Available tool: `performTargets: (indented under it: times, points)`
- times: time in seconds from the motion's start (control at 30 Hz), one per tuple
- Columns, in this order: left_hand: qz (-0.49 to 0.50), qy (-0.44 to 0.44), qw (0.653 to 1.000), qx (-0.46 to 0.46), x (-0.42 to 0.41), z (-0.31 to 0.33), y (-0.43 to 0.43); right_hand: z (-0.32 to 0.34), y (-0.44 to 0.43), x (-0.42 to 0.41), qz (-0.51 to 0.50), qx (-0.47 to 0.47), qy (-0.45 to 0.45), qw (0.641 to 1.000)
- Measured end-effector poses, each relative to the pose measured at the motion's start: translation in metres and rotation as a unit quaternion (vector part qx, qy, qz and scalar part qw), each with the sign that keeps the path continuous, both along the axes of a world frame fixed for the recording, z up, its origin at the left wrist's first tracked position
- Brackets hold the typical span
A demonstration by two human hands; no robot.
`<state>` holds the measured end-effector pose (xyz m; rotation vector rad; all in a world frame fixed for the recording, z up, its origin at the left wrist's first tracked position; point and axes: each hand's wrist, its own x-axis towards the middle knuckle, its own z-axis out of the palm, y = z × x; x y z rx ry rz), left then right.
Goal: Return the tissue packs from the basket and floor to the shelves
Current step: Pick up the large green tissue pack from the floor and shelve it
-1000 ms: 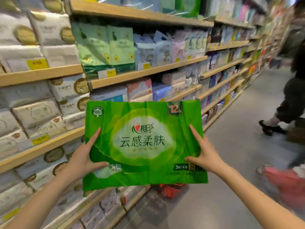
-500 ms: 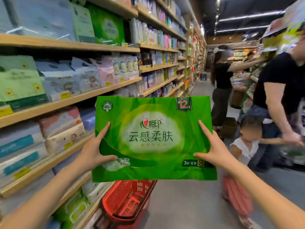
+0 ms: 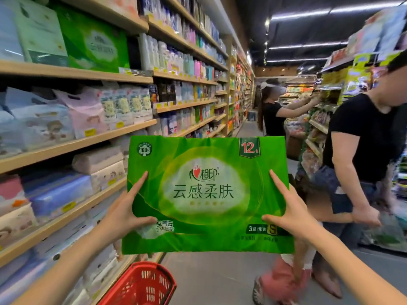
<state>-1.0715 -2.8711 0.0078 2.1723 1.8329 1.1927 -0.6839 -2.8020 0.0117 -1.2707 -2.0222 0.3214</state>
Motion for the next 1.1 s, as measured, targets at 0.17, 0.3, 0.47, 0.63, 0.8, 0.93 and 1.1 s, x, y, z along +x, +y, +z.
performTargets:
  times: [0.17,0.3,0.47,0.63,0.8,0.93,1.1]
  points:
    - [-0.009,-0.02,1.0,0.0,-0.018,0.007,0.081,0.004,0.084,-0.024,0.001,0.013,0.008,1.0]
    - [-0.005,-0.014,1.0,-0.006,-0.052,0.019,0.16,0.01,0.157,-0.056,-0.004,0.023,0.02,1.0]
    - [-0.01,-0.012,1.0,-0.002,-0.092,0.048,0.249,0.027,0.25,-0.098,-0.008,0.027,0.034,0.999]
    - [0.019,0.016,1.0,0.01,-0.121,0.071,0.313,0.042,0.328,-0.132,0.007,0.05,0.055,0.997]
    - [0.065,0.022,0.996,0.05,-0.139,0.094,0.362,0.058,0.41,-0.167,0.05,0.069,0.091,0.992]
    - [0.117,0.034,0.989,0.078,-0.154,0.108,0.398,0.075,0.478,-0.195,0.091,0.109,0.112,0.983]
    - [0.203,0.05,0.969,0.129,-0.163,0.132,0.446,0.103,0.579,-0.235,0.145,0.151,0.126,0.97]
